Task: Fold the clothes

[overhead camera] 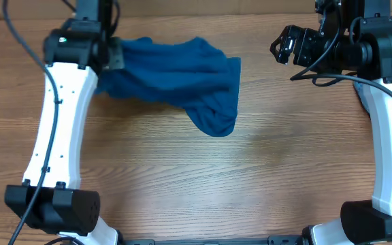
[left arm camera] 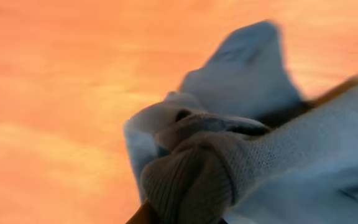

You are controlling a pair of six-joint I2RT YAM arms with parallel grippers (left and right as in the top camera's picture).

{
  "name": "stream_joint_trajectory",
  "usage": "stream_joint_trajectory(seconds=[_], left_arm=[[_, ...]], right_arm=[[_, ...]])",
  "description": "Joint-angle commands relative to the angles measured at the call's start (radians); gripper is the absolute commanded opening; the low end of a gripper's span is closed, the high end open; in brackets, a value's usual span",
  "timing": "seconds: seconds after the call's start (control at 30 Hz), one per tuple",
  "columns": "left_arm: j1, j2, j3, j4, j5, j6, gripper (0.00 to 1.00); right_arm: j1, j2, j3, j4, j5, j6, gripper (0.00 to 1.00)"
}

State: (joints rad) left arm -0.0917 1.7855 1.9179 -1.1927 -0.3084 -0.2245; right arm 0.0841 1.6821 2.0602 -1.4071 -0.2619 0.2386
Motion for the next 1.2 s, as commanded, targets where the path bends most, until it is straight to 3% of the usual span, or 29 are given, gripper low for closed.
stream_joint_trajectory(seconds=[0.0,0.3,0.37,0.4,0.43,0.5,0.63,0.7,0.83,0.93,1.0,1.03,1.17], left_arm=[[0.06,0.009,0.008,-0.024,-0.107,0.016,0.1],[0.176,0.009,0.008,-0.085,-0.2,-0.121,0.14],[0.204,0.009,0.008,-0.104,-0.219,-0.176,0.21],[0.218,0.009,0.008,-0.112,-0.216,-0.193,0.28],[0.229,0.009,0.008,-0.118,-0.213,-0.206,0.42],[0.244,0.009,0.008,-0.114,-0.143,-0.204,0.49],[0.237,0.009,0.009,-0.085,0.174,-0.11,0.59],[0.215,0.009,0.008,-0.085,0.36,-0.058,0.6],[0.135,0.016,0.008,-0.067,0.529,-0.034,0.58],[0.034,0.035,0.001,-0.013,0.532,-0.077,0.57],[-0.033,0.058,-0.013,0.042,0.508,-0.178,0.57],[-0.094,0.092,-0.027,0.103,0.469,-0.288,0.62],[-0.185,0.198,-0.031,0.203,0.455,-0.367,0.63]], right_arm=[[-0.001,0.003,0.005,-0.014,0.027,-0.011,1.0],[-0.001,0.013,0.001,-0.04,0.064,-0.011,1.0],[-0.001,0.013,0.001,-0.039,0.064,-0.011,1.0],[-0.001,0.013,0.001,-0.038,0.064,-0.012,1.0],[-0.001,0.013,0.001,-0.037,0.064,-0.012,1.0],[-0.001,0.013,0.001,-0.032,0.064,-0.011,1.0],[-0.001,0.013,0.001,-0.015,0.064,-0.011,1.0],[-0.001,0.013,0.001,-0.008,0.064,-0.011,1.0],[-0.001,0.014,0.001,-0.001,0.063,-0.011,1.0],[-0.001,0.014,0.001,-0.001,0.064,-0.011,1.0],[-0.001,0.014,0.001,-0.002,0.063,-0.011,1.0],[-0.001,0.014,0.001,-0.002,0.064,-0.011,1.0],[-0.001,0.014,0.001,-0.014,0.063,-0.011,1.0]])
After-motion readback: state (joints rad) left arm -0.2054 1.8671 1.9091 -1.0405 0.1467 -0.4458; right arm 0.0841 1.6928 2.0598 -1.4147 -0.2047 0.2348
